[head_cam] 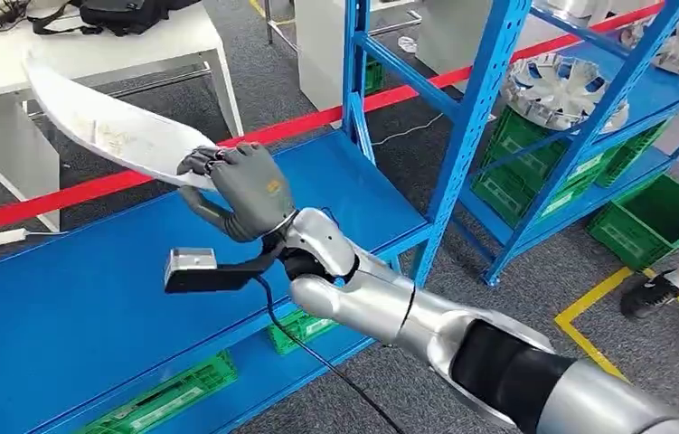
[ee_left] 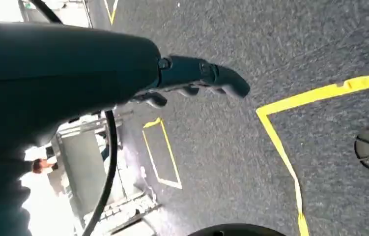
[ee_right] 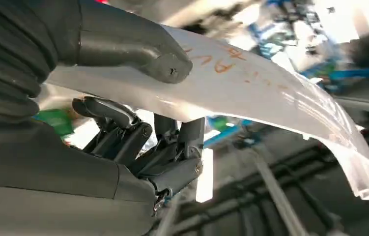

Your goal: Take the parts from the cabinet and place them on the table.

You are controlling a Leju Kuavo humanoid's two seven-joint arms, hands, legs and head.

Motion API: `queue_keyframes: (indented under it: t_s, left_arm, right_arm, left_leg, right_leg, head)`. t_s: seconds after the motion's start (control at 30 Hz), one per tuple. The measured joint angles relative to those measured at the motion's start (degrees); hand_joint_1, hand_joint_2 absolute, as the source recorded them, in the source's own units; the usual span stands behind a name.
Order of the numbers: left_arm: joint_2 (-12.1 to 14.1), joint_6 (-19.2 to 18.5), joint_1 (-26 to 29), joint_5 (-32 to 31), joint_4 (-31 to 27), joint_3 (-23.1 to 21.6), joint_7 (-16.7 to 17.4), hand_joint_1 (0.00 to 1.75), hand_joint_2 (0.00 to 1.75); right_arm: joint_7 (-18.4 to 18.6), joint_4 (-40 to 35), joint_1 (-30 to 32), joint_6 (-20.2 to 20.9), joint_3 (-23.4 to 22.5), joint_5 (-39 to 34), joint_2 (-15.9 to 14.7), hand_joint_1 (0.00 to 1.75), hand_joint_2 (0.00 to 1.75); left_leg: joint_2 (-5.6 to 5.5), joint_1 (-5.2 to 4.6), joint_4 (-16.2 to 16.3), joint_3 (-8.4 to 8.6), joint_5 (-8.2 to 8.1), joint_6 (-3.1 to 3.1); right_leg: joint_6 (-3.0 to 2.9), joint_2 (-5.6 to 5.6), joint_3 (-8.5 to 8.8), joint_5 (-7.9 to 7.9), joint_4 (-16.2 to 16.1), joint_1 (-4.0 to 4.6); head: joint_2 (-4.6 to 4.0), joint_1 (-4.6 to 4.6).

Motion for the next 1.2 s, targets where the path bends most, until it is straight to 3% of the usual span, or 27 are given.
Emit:
queue_keyframes:
  t_s: [0.07,0.1,0.13,0.17,0.23,0.27,0.3,0.37,0.43,0.47,0.5,0.57,0.6,0.63,0.67,0.73,0.77,0.8,0.83,0.93,0.97,1.0,1.07,1.1,1.13,1.17,1.2]
  left_arm:
    - [0.0,0.0,0.1,0.0,0.0,0.1,0.0,0.00,1.75]
    - [0.0,0.0,0.1,0.0,0.0,0.1,0.0,0.00,1.75]
    - [0.0,0.0,0.1,-0.1,0.0,0.1,0.0,0.00,1.75]
    - [0.0,0.0,0.1,-0.1,0.0,0.1,0.0,0.00,1.75]
    - [0.0,0.0,0.1,-0.1,0.0,0.1,0.1,0.00,1.75]
    - [0.2,0.0,0.1,-0.2,-0.1,0.1,0.2,0.00,1.75]
    - [0.2,0.0,0.0,-0.3,-0.1,0.1,0.3,0.00,1.75]
    - [0.2,0.0,0.0,-1.2,-0.1,0.1,0.5,0.00,1.75]
    - [0.2,0.0,0.1,-2.3,-0.1,0.1,0.9,0.00,1.75]
    - [0.2,0.0,0.1,-2.7,-0.1,0.1,0.9,0.00,1.75]
    - [0.2,0.0,0.0,-3.0,-0.1,0.1,0.8,0.00,1.75]
    - [0.4,0.0,-0.1,-3.1,-0.1,0.1,0.5,0.00,1.75]
    - [0.5,0.0,-0.2,-3.3,-0.1,0.1,0.5,0.00,1.75]
    - [0.6,0.0,-0.1,-3.4,-0.1,0.1,0.5,0.00,1.75]
    - [0.6,0.0,-0.1,-3.7,-0.1,0.1,0.5,0.00,1.75]
    - [0.7,0.0,-0.1,-4.1,-0.2,0.0,0.4,0.00,1.75]
    - [0.8,0.0,-0.2,-4.3,-0.2,0.0,0.1,0.00,1.75]
    - [0.9,0.0,-0.4,-4.4,-0.2,-0.1,0.0,0.00,1.75]
    - [0.9,0.0,-0.3,-4.6,-0.2,-0.1,-0.2,0.00,1.75]
    - [1.0,0.0,-0.2,-5.1,-0.3,-0.2,-0.2,0.00,1.75]
    - [1.0,0.0,-0.3,-5.1,-0.2,-0.2,-0.2,0.00,1.75]
    - [1.0,0.0,-0.4,-5.1,-0.2,-0.3,-0.2,0.00,1.75]
    - [1.1,0.0,-0.3,-5.2,-0.3,-0.5,-0.2,0.00,1.75]
    - [1.1,0.0,-0.3,-5.2,-0.3,-0.5,-0.2,0.00,1.75]
    - [1.0,0.0,-0.3,-5.1,-0.3,-0.5,-0.2,0.00,1.75]
    - [1.0,0.0,-0.3,-4.8,-0.3,-0.5,-0.2,0.00,1.75]
    - [1.0,0.0,-0.3,-4.5,-0.3,-0.5,-0.2,0.00,1.75]
  right_arm:
    - [0.0,-2.0,1.4,0.0,0.3,0.3,-0.3,1.75,1.75]
    - [0.0,-2.6,2.1,0.0,0.4,0.3,-0.5,1.75,1.75]
    - [0.0,-3.2,2.5,0.0,0.5,0.3,-0.8,1.75,1.75]
    - [0.0,-3.7,2.7,0.0,0.6,0.4,-1.0,1.75,1.75]
    - [0.0,-4.9,2.7,0.0,0.8,0.6,-1.1,1.75,1.75]
    - [0.2,-5.6,3.0,0.0,0.8,1.5,-1.1,1.75,1.75]
    - [0.5,-6.5,3.6,0.0,0.9,2.4,-1.1,1.75,1.75]
    - [2.2,-8.5,5.0,0.3,1.0,5.0,-1.0,1.75,1.75]
    - [4.5,-11.1,6.9,0.9,1.0,8.2,-1.0,1.75,1.75]
    - [5.5,-12.6,7.6,1.5,1.0,9.7,-1.0,1.75,1.75]
    - [6.3,-13.9,8.2,2.1,1.0,10.6,-1.0,1.75,1.75]
    - [7.3,-15.7,9.3,3.5,1.0,11.5,-1.0,1.75,1.75]
    - [7.6,-16.3,9.9,3.9,1.0,11.8,-1.0,1.75,1.75]
    - [8.0,-16.7,10.5,4.4,1.0,12.2,-1.0,1.75,1.75]
    - [8.6,-17.3,11.1,4.9,1.0,12.8,-1.0,1.75,1.75]
    - [9.7,-18.6,11.8,6.0,1.0,13.9,-1.0,1.75,1.75]
    - [10.4,-19.9,12.1,7.0,1.0,14.5,-1.0,1.75,1.75]
    - [10.8,-20.9,12.5,7.7,1.0,14.9,-1.0,1.75,1.75]
    - [11.0,-21.7,12.9,8.3,0.9,15.2,-1.0,1.75,1.75]
    - [11.5,-23.5,13.8,9.1,0.7,15.7,-1.0,1.75,1.75]
    - [11.5,-23.8,14.0,9.2,0.5,15.9,-1.0,1.75,1.75]
    - [11.5,-24.3,14.2,9.5,0.5,15.9,-1.0,1.75,1.75]
    - [11.6,-24.8,14.5,9.5,0.4,16.0,-1.0,1.75,1.75]
    - [11.6,-24.9,14.6,9.5,0.4,16.0,-1.1,1.75,1.75]
    - [11.6,-24.9,14.6,9.9,0.4,16.0,-1.1,1.75,1.75]
    - [11.6,-24.9,14.6,10.5,0.4,15.8,-1.0,1.75,1.75]
    - [11.6,-24.9,14.4,11.3,0.4,15.6,-1.0,1.75,1.75]
  left_leg:
    - [0.13,0.00,0.3,-0.36,0.00,-0.02]
    - [0.14,0.02,0.5,-0.64,0.04,-0.09]
    - [0.14,0.13,0.8,-0.98,0.08,-0.22]
    - [0.14,0.27,1.3,-1.45,0.09,-0.42]
    - [0.14,0.72,2.5,-2.49,-0.06,-1.21]
    - [0.06,0.72,2.9,-3.01,-0.01,-1.83]
    - [-0.04,0.66,3.1,-3.08,-0.04,-2.32]
    - [-0.39,0.58,3.3,-3.22,0.47,-3.22]
    - [-0.41,0.94,3.2,-3.68,0.55,-4.09]
    - [-0.32,0.95,4.4,-4.22,-1.23,-4.23]
    - [-0.31,0.97,7.3,-5.27,-4.20,-4.34]
    - [-0.33,0.94,15.8,-7.85,-9.54,-4.61]
    - [-0.33,0.94,18.9,-8.41,-10.80,-4.60]
    - [-0.33,0.93,19.7,-7.94,-10.54,-4.51]
    - [-0.33,0.87,18.2,-6.25,-8.97,-4.28]
    - [-0.34,0.70,11.4,-1.16,-5.69,-3.67]
    - [-0.39,0.49,4.8,3.48,-5.66,-3.14]
    - [-0.44,0.24,1.8,5.26,-7.67,-3.08]
    - [-0.53,-0.15,2.3,4.70,-6.15,-3.11]
    - [-0.40,-0.27,1.6,3.62,-5.17,-1.70]
    - [0.05,0.03,1.4,3.15,-4.26,-1.23]
    - [0.14,0.00,1.4,2.28,-3.57,-0.69]
    - [0.31,-0.04,1.4,1.04,-2.26,-0.38]
    - [0.41,-0.14,1.5,0.05,-1.51,-0.30]
    - [0.47,-0.23,1.7,-1.03,-0.78,-0.27]
    - [0.47,-0.30,1.9,-2.01,-0.17,-0.33]
    - [0.52,-0.32,2.1,-2.95,0.36,-0.43]
  right_leg:
    - [0.41,-0.05,-3.38,-4.36,8.9,-0.37]
    - [0.64,-0.06,-4.35,-5.10,11.8,-0.57]
    - [0.87,-0.07,-4.00,-4.45,11.7,-0.79]
    - [1.09,-0.11,-2.36,-2.74,8.9,-1.04]
    - [1.65,-0.37,3.86,1.00,-1.5,-1.60]
    - [1.25,-0.08,4.72,-0.57,-2.8,-1.15]
    - [0.46,0.31,4.17,1.16,-2.4,-0.81]
    - [-0.74,0.35,3.88,0.67,-2.5,-0.86]
    - [-2.05,0.12,3.51,1.50,-3.2,-1.02]
    - [-2.51,0.00,3.21,1.85,-3.2,-0.99]
    - [-2.83,0.00,2.69,2.29,-3.2,-0.99]
    - [-3.05,0.00,1.46,3.21,-3.2,-0.78]
    - [-3.09,0.00,0.81,3.70,-3.2,-0.64]
    - [-3.08,-0.01,0.19,4.19,-3.1,-0.51]
    - [-3.00,-0.01,-0.56,4.79,-3.1,-0.43]
    - [-2.79,0.04,-1.75,5.81,-3.1,-0.32]
    - [-2.52,0.11,-2.36,6.55,-3.1,-0.31]
    - [-2.09,0.05,-2.58,7.07,-3.2,-0.21]
    - [-1.72,-0.04,-2.11,7.42,-3.6,-0.33]
    - [-0.27,-0.06,-2.02,9.12,-4.6,-0.40]
    - [-0.05,-0.01,-2.43,8.34,-4.2,-0.73]
    - [0.09,-0.12,-3.37,4.87,-2.3,-0.60]
    - [0.36,-0.09,-5.27,-2.41,5.2,-0.63]
    - [0.46,-0.08,-5.94,-4.74,9.3,-0.60]
    - [0.47,-0.09,-6.01,-4.99,12.5,-0.57]
    - [0.39,-0.09,-5.11,-3.77,13.1,-0.52]
    - [0.23,-0.10,-2.89,-1.79,11.4,-0.44]
  head:
    - [0.00,0.00]
    - [0.00,0.00]
    - [0.00,0.00]
    - [0.00,0.02]
    - [0.00,0.00]
    - [0.00,0.00]
    - [0.00,0.09]
    - [0.00,-0.05]
    - [0.00,0.04]
    - [0.00,0.04]
    - [0.00,-0.13]
    - [0.00,-0.26]
    - [0.00,-0.24]
    - [0.00,-0.26]
    - [0.00,-0.24]
    - [0.00,-0.24]
    - [0.00,-0.26]
    - [0.00,-0.15]
    - [0.00,0.13]
    - [0.00,-0.24]
    - [0.00,-0.44]
    - [0.00,-0.31]
    - [0.00,-0.20]
    - [0.00,-0.18]
    - [0.00,-0.11]
    - [0.00,-0.09]
    - [0.00,-0.09]
